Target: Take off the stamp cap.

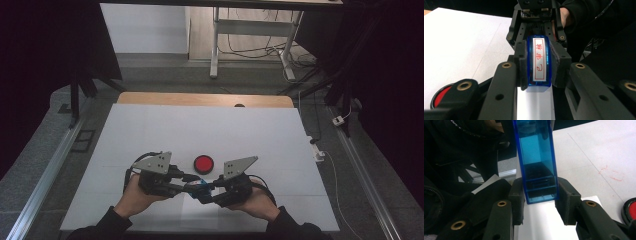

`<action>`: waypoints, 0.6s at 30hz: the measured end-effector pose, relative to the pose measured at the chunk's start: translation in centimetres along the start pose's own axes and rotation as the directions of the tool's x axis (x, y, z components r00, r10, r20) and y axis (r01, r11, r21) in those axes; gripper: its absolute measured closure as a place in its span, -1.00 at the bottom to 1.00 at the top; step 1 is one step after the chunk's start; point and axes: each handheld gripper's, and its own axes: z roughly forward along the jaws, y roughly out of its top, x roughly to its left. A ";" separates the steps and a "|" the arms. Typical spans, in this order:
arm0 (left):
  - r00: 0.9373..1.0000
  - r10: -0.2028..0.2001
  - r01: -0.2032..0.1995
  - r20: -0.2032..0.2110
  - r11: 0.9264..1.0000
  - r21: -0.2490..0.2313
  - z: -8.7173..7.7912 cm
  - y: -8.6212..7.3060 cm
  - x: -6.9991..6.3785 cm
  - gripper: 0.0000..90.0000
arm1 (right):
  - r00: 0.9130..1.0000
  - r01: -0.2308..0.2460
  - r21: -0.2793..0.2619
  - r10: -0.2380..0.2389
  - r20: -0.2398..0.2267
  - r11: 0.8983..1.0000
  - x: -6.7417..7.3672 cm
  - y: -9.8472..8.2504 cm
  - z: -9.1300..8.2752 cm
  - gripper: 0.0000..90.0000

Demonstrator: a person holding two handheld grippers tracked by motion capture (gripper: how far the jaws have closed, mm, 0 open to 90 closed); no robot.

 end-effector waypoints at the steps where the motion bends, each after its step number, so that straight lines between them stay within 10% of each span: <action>1: 1.000 0.001 -0.001 -0.002 1.000 0.000 0.0 0.0 0.0 0.56 | 1.000 -0.003 -0.002 0.003 0.001 1.000 0.0 0.0 0.0 0.37; 18: 1.000 0.005 -0.005 0.021 1.000 -0.022 0.0 -0.1 0.1 0.56 | 1.000 0.009 -0.013 -0.009 -0.030 1.000 0.1 0.0 0.0 0.52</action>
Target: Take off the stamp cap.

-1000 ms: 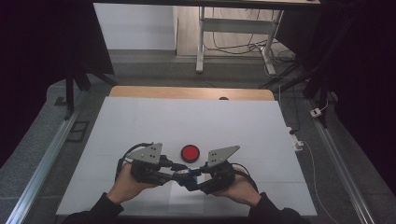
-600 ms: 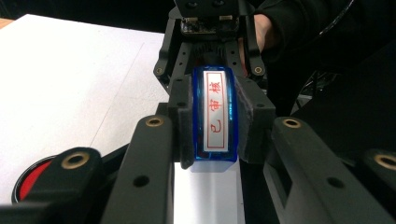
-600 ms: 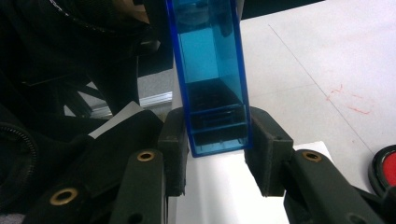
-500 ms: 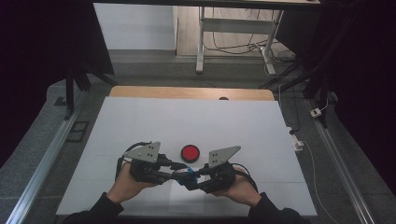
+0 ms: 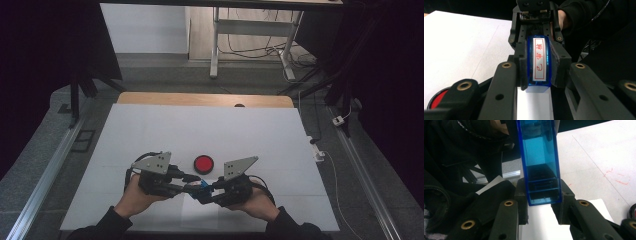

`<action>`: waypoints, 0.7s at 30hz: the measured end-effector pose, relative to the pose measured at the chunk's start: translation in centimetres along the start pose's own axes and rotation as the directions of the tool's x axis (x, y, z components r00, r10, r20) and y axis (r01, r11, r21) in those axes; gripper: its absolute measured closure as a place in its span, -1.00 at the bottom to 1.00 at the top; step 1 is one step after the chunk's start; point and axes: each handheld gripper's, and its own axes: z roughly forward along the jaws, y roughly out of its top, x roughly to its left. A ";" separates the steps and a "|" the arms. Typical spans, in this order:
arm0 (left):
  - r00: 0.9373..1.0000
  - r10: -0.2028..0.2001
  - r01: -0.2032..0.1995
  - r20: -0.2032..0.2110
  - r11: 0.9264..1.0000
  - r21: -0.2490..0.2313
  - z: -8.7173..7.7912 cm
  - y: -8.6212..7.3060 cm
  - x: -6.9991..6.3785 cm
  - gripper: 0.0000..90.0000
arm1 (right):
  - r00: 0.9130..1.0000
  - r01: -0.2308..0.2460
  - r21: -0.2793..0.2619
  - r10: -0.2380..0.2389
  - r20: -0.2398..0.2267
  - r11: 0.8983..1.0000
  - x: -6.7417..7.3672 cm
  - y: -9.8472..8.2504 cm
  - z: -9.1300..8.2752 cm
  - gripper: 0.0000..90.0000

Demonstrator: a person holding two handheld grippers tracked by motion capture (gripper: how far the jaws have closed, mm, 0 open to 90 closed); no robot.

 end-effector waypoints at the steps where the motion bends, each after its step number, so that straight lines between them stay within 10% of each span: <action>1: 1.000 -0.002 0.002 0.003 1.000 -0.002 0.0 0.0 0.0 0.56 | 1.000 -0.004 -0.001 0.004 -0.001 1.000 0.0 0.0 0.0 0.52; 15: 0.993 0.067 -0.064 -0.093 0.997 0.043 0.1 0.4 -0.8 0.56 | 0.984 -0.178 0.035 0.179 0.002 0.983 -0.6 0.0 0.1 0.53; 21: 0.994 0.040 -0.036 -0.099 0.999 0.039 0.0 0.3 -0.6 0.56 | 0.988 -0.147 0.067 0.144 0.048 0.987 -0.5 -0.1 0.1 0.53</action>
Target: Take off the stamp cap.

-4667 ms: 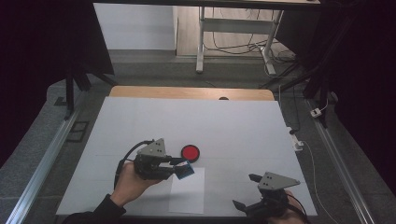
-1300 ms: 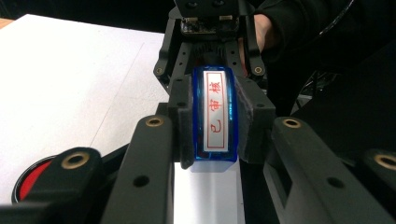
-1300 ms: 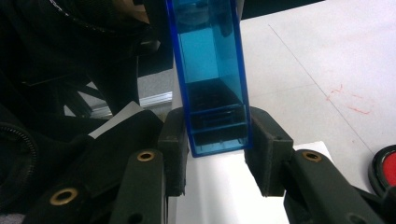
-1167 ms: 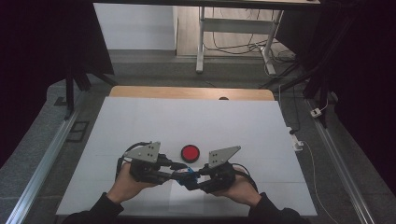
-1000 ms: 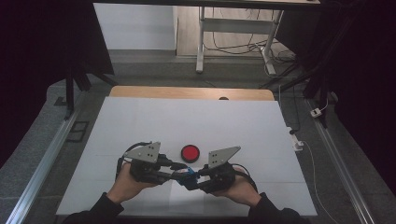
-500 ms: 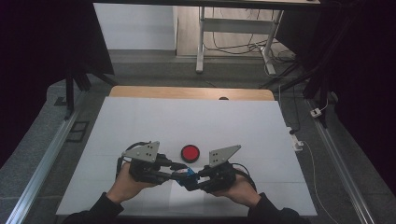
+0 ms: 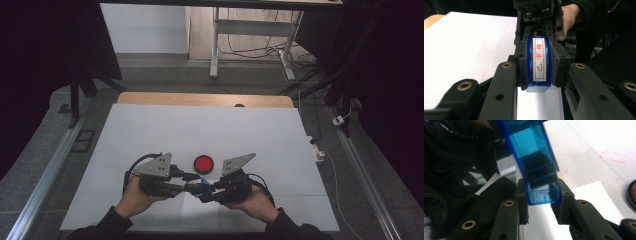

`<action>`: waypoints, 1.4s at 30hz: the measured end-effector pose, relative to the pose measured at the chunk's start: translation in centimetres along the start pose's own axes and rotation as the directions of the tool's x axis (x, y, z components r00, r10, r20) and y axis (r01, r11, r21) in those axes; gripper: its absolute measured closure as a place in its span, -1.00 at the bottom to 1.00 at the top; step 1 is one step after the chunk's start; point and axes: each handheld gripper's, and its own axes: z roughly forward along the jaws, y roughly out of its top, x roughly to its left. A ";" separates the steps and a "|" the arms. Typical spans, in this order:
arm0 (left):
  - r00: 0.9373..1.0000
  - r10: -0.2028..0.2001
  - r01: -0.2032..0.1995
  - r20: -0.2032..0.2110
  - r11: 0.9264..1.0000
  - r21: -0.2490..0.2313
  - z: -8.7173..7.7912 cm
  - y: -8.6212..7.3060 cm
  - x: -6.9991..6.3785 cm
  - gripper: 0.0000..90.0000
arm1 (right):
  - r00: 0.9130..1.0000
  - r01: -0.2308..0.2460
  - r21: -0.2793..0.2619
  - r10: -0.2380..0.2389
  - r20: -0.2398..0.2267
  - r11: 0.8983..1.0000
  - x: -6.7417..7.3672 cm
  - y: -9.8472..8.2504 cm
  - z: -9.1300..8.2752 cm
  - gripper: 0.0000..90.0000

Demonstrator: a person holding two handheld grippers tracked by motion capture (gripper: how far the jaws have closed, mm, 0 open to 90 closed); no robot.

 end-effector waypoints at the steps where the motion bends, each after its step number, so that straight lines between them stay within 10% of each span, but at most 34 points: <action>1: 1.000 -0.005 0.005 0.002 1.000 -0.003 -0.1 0.0 0.1 0.56 | 1.000 0.014 0.003 -0.014 0.009 1.000 0.0 0.0 -0.1 0.53; 12: 0.998 -0.053 0.053 -0.028 0.999 -0.004 -0.3 -0.1 0.3 0.56 | 0.986 0.115 0.036 -0.119 0.117 0.993 0.9 -0.3 -0.3 0.52; 24: 0.995 -0.079 0.080 -0.066 0.997 0.005 -0.6 -0.4 0.6 0.56 | 0.975 0.074 0.008 -0.074 0.209 0.997 1.5 -1.1 -2.2 0.52; 32: 0.992 -0.100 0.102 -0.071 0.995 0.019 -0.4 -0.5 0.6 0.56 | 0.948 0.129 -0.030 -0.114 0.297 0.991 2.8 -1.8 -4.3 0.52; 38: 0.987 -0.135 0.138 -0.087 0.990 0.029 -0.2 -0.6 0.8 0.56 | 0.940 0.097 -0.046 -0.077 0.332 0.994 3.4 -2.5 -5.7 0.52; 42: 0.981 -0.166 0.170 -0.095 0.985 0.026 -0.3 -0.6 1.0 0.56 | 0.920 0.078 -0.052 -0.051 0.388 0.996 3.4 -2.9 -6.5 0.52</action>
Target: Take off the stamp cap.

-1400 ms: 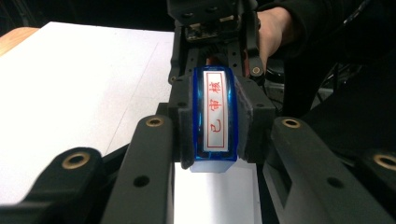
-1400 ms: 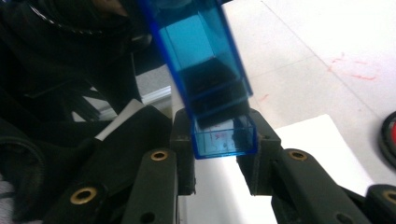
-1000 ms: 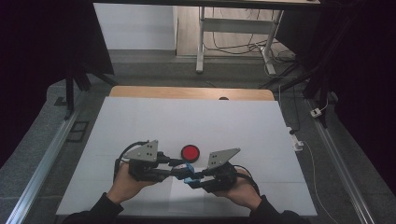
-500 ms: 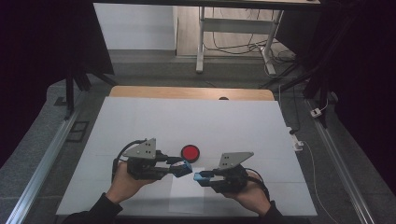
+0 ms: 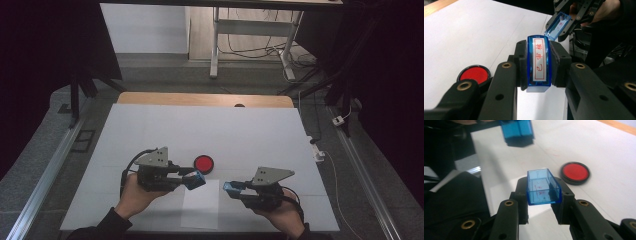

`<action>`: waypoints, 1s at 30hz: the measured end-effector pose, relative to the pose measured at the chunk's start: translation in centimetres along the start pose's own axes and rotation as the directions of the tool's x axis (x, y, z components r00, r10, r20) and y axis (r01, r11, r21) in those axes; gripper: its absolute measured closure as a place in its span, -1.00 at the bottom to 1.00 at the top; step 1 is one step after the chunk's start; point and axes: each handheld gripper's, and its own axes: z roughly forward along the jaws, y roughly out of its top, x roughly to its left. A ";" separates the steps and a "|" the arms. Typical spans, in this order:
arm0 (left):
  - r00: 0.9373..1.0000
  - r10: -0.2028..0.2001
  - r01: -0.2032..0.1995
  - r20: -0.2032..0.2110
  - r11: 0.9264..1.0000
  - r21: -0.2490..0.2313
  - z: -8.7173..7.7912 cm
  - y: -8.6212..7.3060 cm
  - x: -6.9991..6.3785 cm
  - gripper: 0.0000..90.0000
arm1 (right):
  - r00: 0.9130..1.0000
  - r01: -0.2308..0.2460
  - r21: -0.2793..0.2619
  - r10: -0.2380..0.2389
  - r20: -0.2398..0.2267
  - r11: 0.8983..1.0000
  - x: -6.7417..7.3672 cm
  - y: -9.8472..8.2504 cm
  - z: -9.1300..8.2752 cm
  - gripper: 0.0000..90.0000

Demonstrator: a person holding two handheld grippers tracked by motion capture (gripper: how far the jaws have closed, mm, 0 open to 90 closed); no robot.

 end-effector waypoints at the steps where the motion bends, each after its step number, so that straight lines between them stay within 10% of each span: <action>1: 1.000 -0.005 0.005 -0.009 1.000 0.001 0.0 0.0 0.0 0.56 | 1.000 -0.008 -0.008 0.008 0.011 1.000 -0.1 -0.1 -0.2 0.52; 30: 0.996 -0.016 0.018 -0.092 0.999 0.027 -0.1 -0.1 0.4 0.55 | 0.968 -0.104 -0.010 0.103 0.228 0.995 -0.8 -4.8 -7.2 0.52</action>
